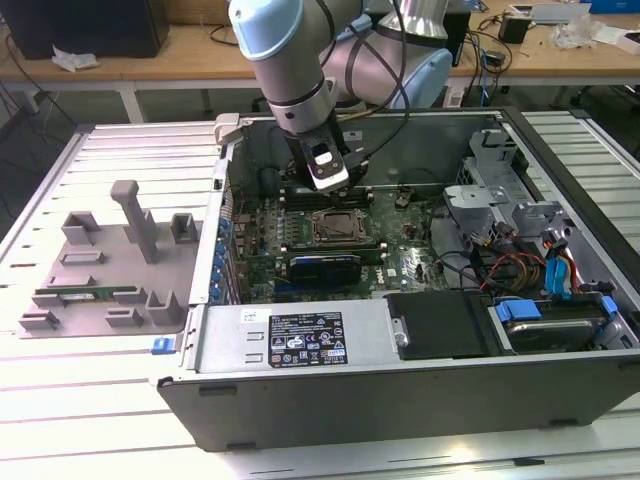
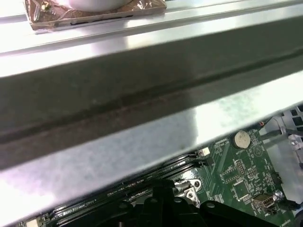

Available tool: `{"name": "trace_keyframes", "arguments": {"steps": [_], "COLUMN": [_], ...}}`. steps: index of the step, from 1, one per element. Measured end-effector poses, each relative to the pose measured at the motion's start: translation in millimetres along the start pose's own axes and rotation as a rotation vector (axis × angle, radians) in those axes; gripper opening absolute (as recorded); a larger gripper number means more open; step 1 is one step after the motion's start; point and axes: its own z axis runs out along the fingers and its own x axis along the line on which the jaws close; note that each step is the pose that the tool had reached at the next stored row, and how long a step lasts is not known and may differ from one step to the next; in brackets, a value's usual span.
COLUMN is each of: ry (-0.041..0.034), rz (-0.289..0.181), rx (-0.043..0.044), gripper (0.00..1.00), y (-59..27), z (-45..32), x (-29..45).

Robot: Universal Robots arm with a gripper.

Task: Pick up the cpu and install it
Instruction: 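Install the first cpu locking lever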

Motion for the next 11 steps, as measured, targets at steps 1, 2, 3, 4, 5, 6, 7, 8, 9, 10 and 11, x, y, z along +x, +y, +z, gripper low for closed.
{"name": "trace_keyframes", "arguments": {"steps": [1,2,3,4,5,6,7,8,9,10,11], "ry": [0.0005,0.0013,0.0023,0.0033,0.0047,0.0052,0.0050,0.0048,0.0044,0.0041,0.0037], "rz": [0.005,0.011,0.016,0.021,0.027,0.035,0.039,0.043,0.045,0.047,0.049], "rx": [-0.0031,-0.0070,-0.0110,-0.0152,-0.0209,-0.0252,-0.0262,-0.0265,-0.0265,-0.0264,-0.0261], "gripper": [0.11,0.11,0.11,0.11,0.11,0.11,0.11,0.11,0.11,0.11,0.11], "y": [-0.1,-0.2,-0.3,-0.5,-0.7,-1.0,-1.2,-1.4,-1.6,-1.9,-2.6], "z": [0.1,0.2,0.2,0.3,0.3,0.6,0.9,1.4,2.2,2.9,4.1], "x": [0.2,0.5,0.9,1.3,1.8,2.6,2.9,3.1,3.3,3.5,3.7]}}
